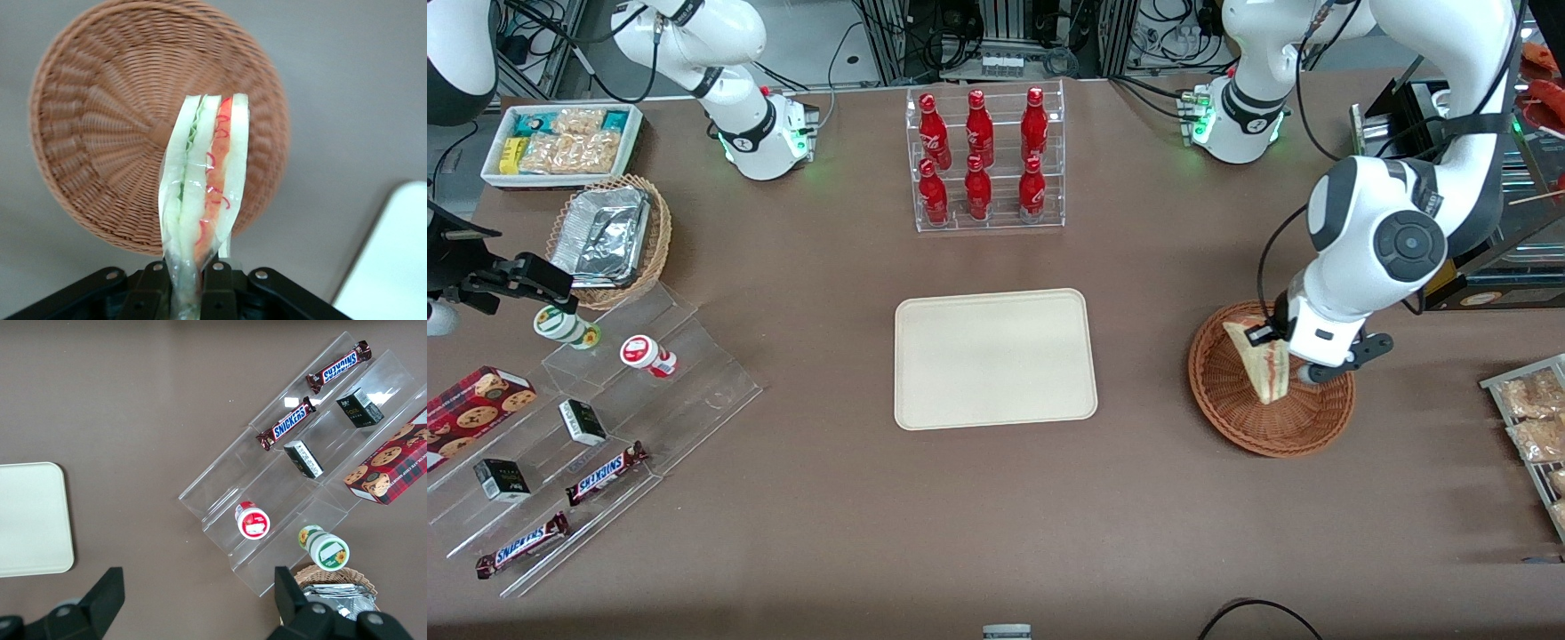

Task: Place sandwich from basket to tray
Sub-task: 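Lift the sandwich out of the basket and carry it over the tray, then lower the sandwich onto the cream tray and open the left gripper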

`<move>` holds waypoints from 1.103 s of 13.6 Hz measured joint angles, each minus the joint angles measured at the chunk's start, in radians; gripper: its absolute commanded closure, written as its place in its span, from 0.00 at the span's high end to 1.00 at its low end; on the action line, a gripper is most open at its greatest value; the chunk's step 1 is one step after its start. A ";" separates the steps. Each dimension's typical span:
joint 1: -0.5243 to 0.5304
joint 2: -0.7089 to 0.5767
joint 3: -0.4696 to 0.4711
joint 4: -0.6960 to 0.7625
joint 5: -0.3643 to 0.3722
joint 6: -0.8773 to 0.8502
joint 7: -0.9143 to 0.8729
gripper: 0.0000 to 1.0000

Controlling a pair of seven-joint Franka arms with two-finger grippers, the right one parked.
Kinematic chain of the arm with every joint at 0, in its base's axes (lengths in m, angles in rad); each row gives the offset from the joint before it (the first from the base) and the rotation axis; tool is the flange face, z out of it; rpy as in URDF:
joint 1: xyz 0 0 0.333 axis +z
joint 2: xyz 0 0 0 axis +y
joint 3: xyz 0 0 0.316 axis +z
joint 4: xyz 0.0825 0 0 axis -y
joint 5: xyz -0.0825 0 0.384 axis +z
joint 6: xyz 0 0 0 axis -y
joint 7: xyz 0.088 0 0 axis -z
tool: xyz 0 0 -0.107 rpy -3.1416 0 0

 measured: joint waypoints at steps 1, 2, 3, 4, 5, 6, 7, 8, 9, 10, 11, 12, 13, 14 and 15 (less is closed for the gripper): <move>-0.020 0.005 -0.009 0.003 0.000 0.000 0.012 0.00; -0.052 0.014 -0.013 0.006 0.000 0.000 0.019 0.00; -0.091 0.028 -0.015 0.014 0.001 0.000 0.020 0.00; -0.131 0.044 -0.016 0.028 0.002 0.000 0.019 0.00; -0.169 0.064 -0.017 0.044 0.002 0.000 0.013 0.00; -0.205 0.087 -0.018 0.065 0.002 0.000 -0.006 0.00; -0.239 0.114 -0.019 0.091 0.003 0.000 -0.036 0.00; -0.273 0.142 -0.019 0.118 0.003 0.000 -0.068 0.00; -0.304 0.168 -0.020 0.143 0.003 0.000 -0.098 0.00; -0.336 0.194 -0.020 0.168 0.004 0.001 -0.129 0.00; -0.367 0.223 -0.020 0.199 0.004 0.001 -0.163 0.00; -0.397 0.254 -0.020 0.238 0.004 0.001 -0.199 0.00; -0.424 0.286 -0.020 0.278 0.005 0.000 -0.228 0.00; -0.450 0.320 -0.020 0.316 0.006 0.000 -0.253 0.00; -0.473 0.352 -0.019 0.349 0.007 0.001 -0.274 0.00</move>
